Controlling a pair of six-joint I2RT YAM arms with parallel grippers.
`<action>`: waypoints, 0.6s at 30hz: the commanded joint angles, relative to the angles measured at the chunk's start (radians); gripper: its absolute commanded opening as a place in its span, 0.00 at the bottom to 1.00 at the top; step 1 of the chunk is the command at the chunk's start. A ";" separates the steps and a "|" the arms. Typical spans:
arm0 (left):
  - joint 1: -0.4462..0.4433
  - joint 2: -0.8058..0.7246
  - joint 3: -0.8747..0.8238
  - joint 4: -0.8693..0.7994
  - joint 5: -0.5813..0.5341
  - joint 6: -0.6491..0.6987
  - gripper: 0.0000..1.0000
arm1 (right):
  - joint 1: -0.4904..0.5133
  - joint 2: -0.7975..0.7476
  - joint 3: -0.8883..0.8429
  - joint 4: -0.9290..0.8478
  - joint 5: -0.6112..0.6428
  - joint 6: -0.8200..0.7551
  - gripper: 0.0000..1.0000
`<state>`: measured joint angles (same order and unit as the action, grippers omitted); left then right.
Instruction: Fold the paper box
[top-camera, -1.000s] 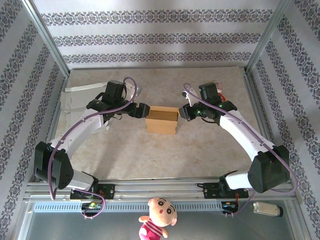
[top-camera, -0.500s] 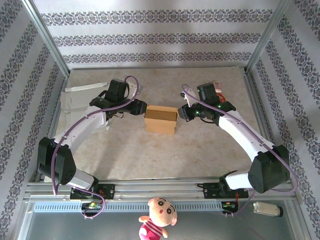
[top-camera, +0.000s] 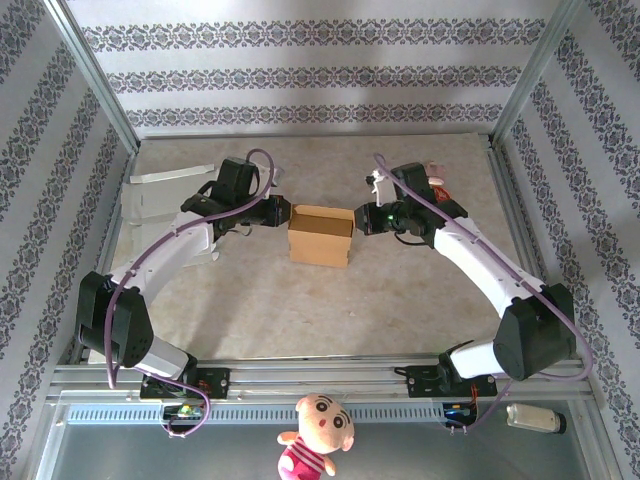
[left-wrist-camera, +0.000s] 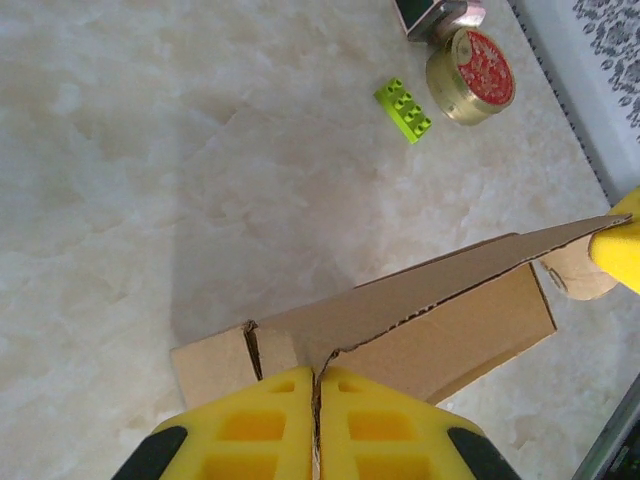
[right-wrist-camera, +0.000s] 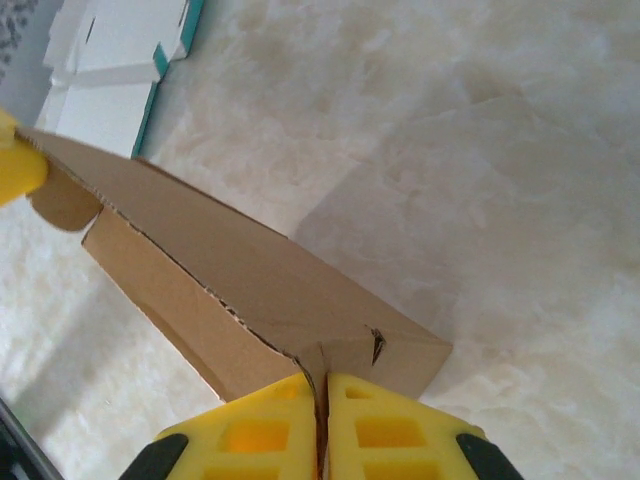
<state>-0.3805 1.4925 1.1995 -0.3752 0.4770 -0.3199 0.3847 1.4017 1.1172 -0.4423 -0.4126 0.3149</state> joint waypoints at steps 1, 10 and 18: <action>-0.018 -0.015 -0.018 0.066 0.049 -0.065 0.08 | 0.016 0.004 0.013 0.034 0.020 0.157 0.10; -0.020 -0.025 -0.049 0.065 0.033 -0.063 0.08 | 0.015 0.009 -0.015 0.082 0.023 0.307 0.15; -0.020 -0.033 -0.048 0.065 0.029 -0.066 0.08 | 0.020 0.023 -0.028 0.058 0.058 0.314 0.13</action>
<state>-0.3862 1.4853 1.1671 -0.3279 0.4934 -0.3721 0.3851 1.4128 1.1099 -0.3901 -0.3737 0.6037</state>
